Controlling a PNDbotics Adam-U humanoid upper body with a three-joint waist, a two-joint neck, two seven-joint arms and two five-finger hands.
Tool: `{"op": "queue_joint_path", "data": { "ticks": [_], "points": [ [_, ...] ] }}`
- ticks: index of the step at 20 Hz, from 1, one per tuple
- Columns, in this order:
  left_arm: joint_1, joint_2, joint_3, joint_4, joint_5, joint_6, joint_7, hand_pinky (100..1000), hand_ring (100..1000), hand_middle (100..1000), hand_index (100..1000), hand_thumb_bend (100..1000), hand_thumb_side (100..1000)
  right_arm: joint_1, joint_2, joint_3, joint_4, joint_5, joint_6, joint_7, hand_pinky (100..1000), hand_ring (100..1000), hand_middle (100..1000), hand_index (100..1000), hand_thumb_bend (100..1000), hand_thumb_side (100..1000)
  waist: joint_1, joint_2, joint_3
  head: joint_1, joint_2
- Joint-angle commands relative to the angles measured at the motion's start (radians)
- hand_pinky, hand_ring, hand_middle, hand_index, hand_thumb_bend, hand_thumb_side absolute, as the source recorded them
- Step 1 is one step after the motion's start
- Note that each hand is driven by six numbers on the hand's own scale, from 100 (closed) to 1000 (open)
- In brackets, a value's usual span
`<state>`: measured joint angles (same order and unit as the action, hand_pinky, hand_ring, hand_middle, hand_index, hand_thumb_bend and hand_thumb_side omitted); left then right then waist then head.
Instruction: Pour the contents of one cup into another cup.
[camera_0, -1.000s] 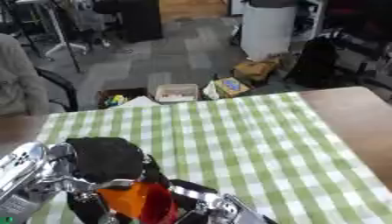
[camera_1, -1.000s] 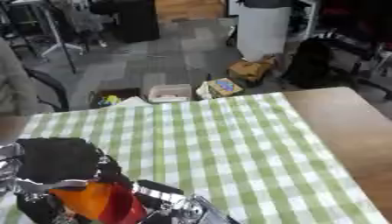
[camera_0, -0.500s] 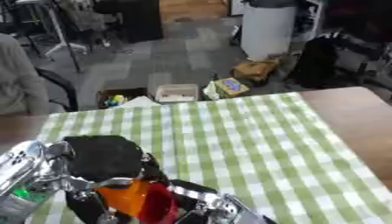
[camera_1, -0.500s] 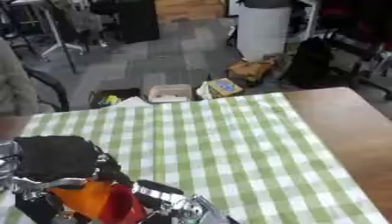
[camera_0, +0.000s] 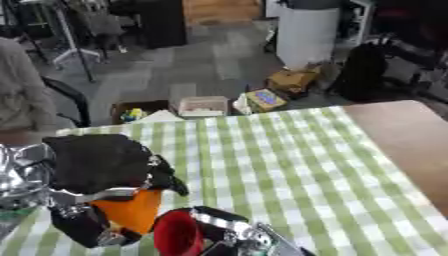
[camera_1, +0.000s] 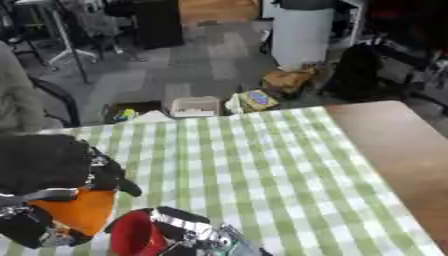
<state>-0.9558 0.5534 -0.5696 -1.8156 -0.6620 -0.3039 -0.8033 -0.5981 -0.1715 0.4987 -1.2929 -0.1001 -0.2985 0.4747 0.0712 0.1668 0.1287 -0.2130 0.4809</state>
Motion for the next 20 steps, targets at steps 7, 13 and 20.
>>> {"op": "queue_joint_path", "data": {
  "ticks": [7,13,20],
  "points": [
    [-0.012,-0.016,-0.047,0.049,0.008,-0.073,-0.084,279,319,567,882,284,100,-0.016,0.002,-0.007,-0.013,-0.012,0.002,-0.001,438,597,280,839,100,100,-0.003,-0.016,-0.004,0.0,-0.009],
    [0.003,-0.049,-0.08,0.114,-0.008,-0.103,-0.093,278,319,565,881,273,110,-0.016,0.004,-0.007,-0.015,-0.013,0.004,-0.001,438,597,279,839,100,100,-0.003,-0.014,-0.007,0.001,-0.008],
    [0.003,-0.051,-0.082,0.123,-0.015,-0.113,-0.086,278,319,565,881,275,110,-0.017,0.003,-0.007,-0.015,-0.013,0.004,-0.001,437,597,280,839,100,100,-0.001,-0.015,-0.007,0.0,-0.01]
  ]
}}
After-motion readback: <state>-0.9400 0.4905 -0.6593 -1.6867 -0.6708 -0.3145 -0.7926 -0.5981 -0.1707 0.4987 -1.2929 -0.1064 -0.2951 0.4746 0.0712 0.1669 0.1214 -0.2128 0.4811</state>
